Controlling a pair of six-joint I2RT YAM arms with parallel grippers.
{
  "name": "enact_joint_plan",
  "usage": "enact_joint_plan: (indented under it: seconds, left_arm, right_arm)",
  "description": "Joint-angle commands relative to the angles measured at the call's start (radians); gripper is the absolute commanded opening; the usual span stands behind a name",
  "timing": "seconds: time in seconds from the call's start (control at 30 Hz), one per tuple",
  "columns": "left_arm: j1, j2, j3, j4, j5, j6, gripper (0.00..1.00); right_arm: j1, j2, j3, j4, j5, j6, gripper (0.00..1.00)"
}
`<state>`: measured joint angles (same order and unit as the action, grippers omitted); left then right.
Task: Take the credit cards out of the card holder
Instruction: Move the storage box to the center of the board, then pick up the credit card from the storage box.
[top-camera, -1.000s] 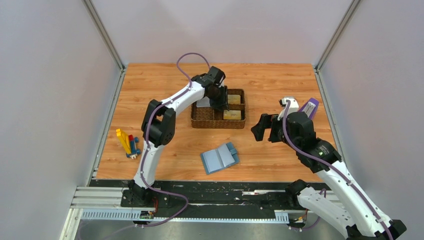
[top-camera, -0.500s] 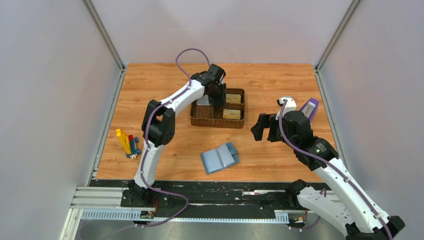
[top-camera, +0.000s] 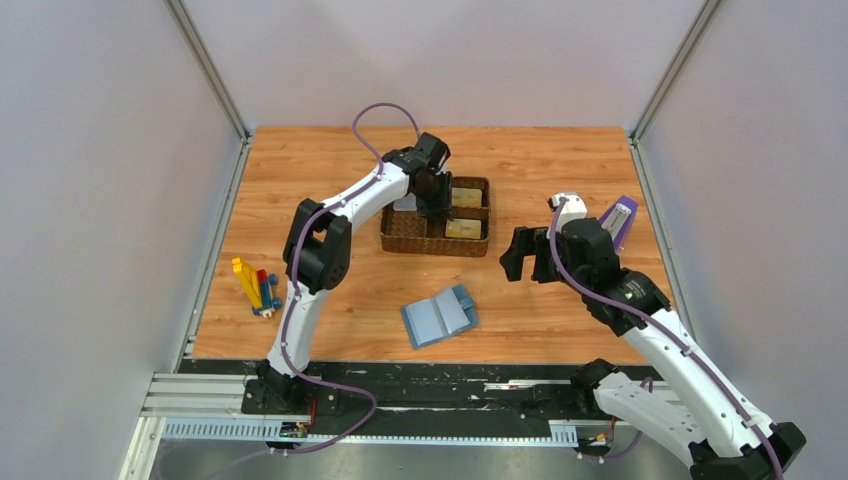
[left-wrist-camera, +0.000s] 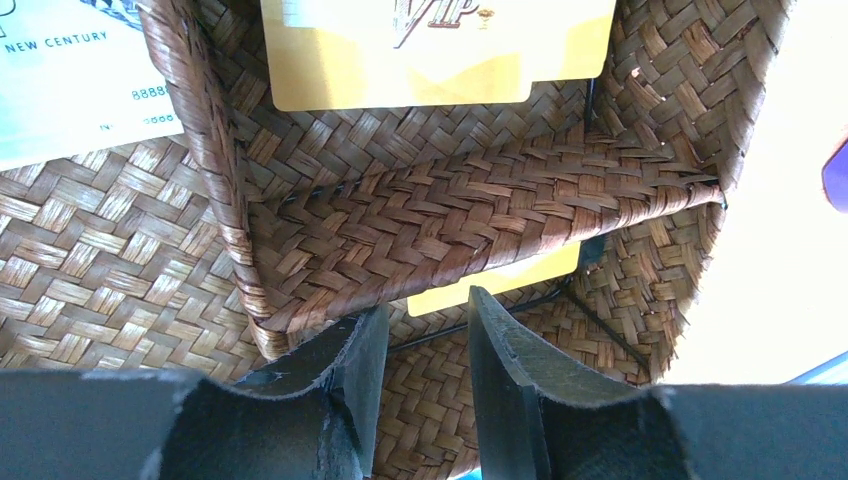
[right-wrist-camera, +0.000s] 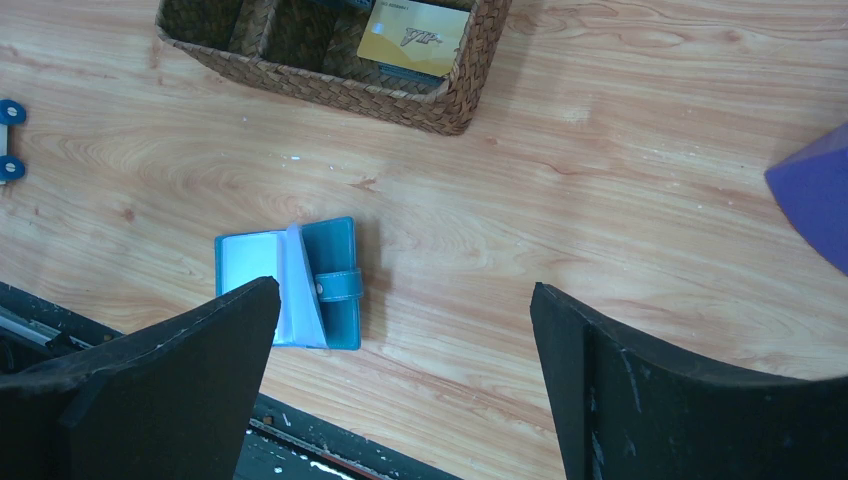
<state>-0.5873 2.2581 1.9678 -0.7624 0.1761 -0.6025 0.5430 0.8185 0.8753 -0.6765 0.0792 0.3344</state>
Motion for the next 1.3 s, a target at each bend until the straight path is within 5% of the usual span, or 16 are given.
enact_joint_plan:
  seconds: [0.0, 1.07, 1.27]
  left_arm:
    - [-0.01, 0.01, 0.004, 0.035, 0.013, 0.006, 0.44]
    - [-0.035, 0.093, 0.059, 0.06, -0.066, 0.008, 0.44]
    - [-0.034, 0.093, 0.07, 0.062, -0.053, 0.012, 0.36]
  right_arm:
    - [0.003, -0.01, 0.01, 0.027, 0.009, -0.02, 1.0]
    - [0.003, -0.027, -0.022, 0.023, 0.001, -0.047, 1.0]
    - [0.004, -0.012, -0.023, 0.033, 0.003, -0.052, 1.0]
